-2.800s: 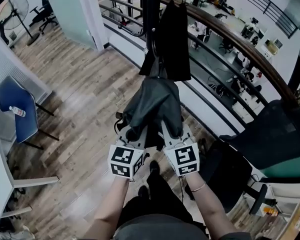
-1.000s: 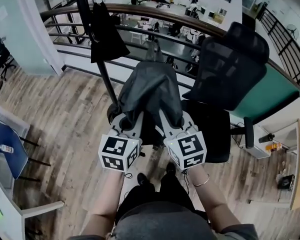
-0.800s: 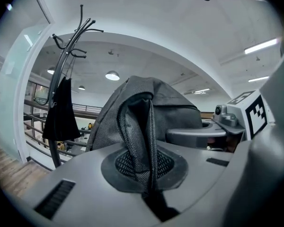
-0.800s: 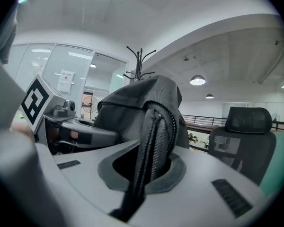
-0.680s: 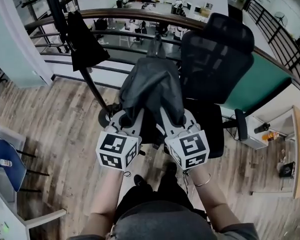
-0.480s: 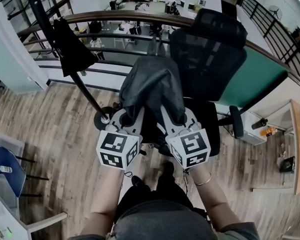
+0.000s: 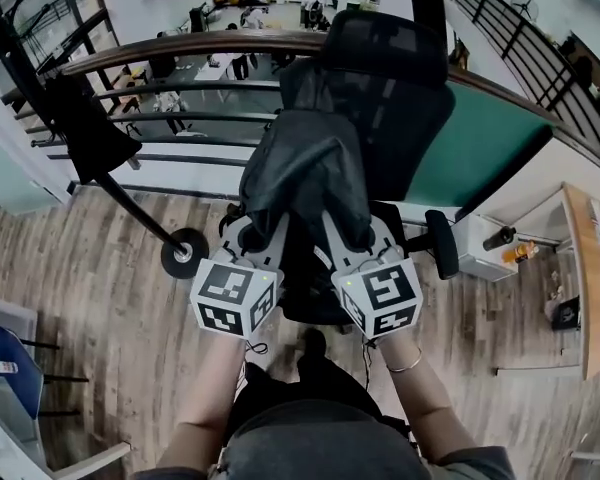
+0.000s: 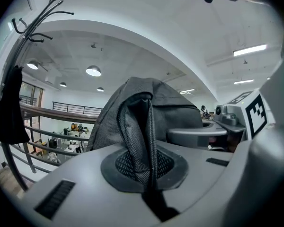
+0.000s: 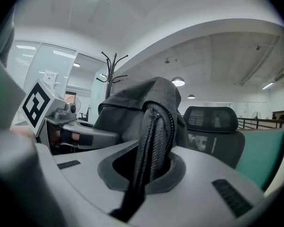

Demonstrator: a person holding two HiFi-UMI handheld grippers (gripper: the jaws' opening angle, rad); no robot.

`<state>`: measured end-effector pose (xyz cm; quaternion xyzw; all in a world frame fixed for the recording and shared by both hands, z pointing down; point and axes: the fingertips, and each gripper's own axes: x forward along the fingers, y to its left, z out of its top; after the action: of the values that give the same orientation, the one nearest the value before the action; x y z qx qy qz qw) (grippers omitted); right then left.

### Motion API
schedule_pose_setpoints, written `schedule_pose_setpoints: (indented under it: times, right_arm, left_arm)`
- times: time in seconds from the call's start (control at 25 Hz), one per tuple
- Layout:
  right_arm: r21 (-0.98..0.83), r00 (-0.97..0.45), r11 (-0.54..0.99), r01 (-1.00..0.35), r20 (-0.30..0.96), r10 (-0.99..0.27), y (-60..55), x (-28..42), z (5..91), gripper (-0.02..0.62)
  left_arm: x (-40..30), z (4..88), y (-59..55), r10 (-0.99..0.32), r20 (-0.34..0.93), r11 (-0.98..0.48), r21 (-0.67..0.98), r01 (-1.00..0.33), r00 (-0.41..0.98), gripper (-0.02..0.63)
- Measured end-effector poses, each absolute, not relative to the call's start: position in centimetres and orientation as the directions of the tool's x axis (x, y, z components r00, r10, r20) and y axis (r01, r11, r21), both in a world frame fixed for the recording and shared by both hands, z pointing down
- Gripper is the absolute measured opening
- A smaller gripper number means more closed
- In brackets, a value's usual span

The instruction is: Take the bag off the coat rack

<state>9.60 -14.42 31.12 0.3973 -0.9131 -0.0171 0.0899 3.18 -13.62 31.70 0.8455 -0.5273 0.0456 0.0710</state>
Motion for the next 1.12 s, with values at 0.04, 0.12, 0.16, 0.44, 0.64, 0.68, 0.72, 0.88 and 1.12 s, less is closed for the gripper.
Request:
schedule_pose_setpoints:
  times: [0.04,0.12,0.16,0.44,0.64,0.68,0.72,0.88,1.12]
  right_arm:
    - [0.101,-0.661,0.677,-0.729,0.151,-0.735,-14.9,10.6,31.3,0.011]
    - [0.095,-0.647,0.663,-0.743,0.155,-0.747,-15.9,12.5,31.8,0.011]
    - [0.09,-0.639,0.656,-0.75,0.158,-0.753,-16.4,13.4,32.1,0.011]
    - [0.057,-0.596,0.617,-0.785,0.199,-0.778,-19.9,18.4,34.6,0.011]
    - [0.027,-0.573,0.596,-0.803,0.24,-0.783,-22.0,20.9,37.0,0.011]
    - [0.022,-0.571,0.593,-0.805,0.248,-0.783,-22.4,21.3,37.5,0.011]
    - [0.016,-0.568,0.591,-0.807,0.255,-0.782,-22.8,21.7,38.1,0.011]
    - [-0.016,-0.561,0.581,-0.813,0.286,-0.777,-24.3,23.0,40.5,0.011]
    - [-0.064,-0.557,0.569,-0.82,0.319,-0.767,-26.5,23.9,43.8,0.011]
  left_arm:
    - [4.1,31.9,-14.2,-0.88,0.154,-0.443,0.073,-0.894,0.448,0.028]
    - [6.0,32.4,-15.3,-0.87,0.16,-0.459,0.076,-0.885,0.465,0.028]
    - [6.9,32.7,-15.9,-0.865,0.165,-0.467,0.079,-0.88,0.474,0.027]
    - [11.9,35.1,-19.7,-0.83,0.203,-0.507,0.11,-0.855,0.519,0.028]
    - [14.3,37.6,-21.8,-0.808,0.236,-0.52,0.141,-0.842,0.539,0.028]
    - [14.7,38.1,-22.2,-0.805,0.244,-0.521,0.146,-0.841,0.541,0.028]
    - [15.1,38.7,-22.6,-0.802,0.252,-0.521,0.15,-0.84,0.542,0.028]
    - [16.4,41.0,-24.0,-0.79,0.283,-0.518,0.167,-0.839,0.545,0.028]
    - [17.2,44.3,-26.1,-0.771,0.331,-0.509,0.191,-0.839,0.543,0.028]
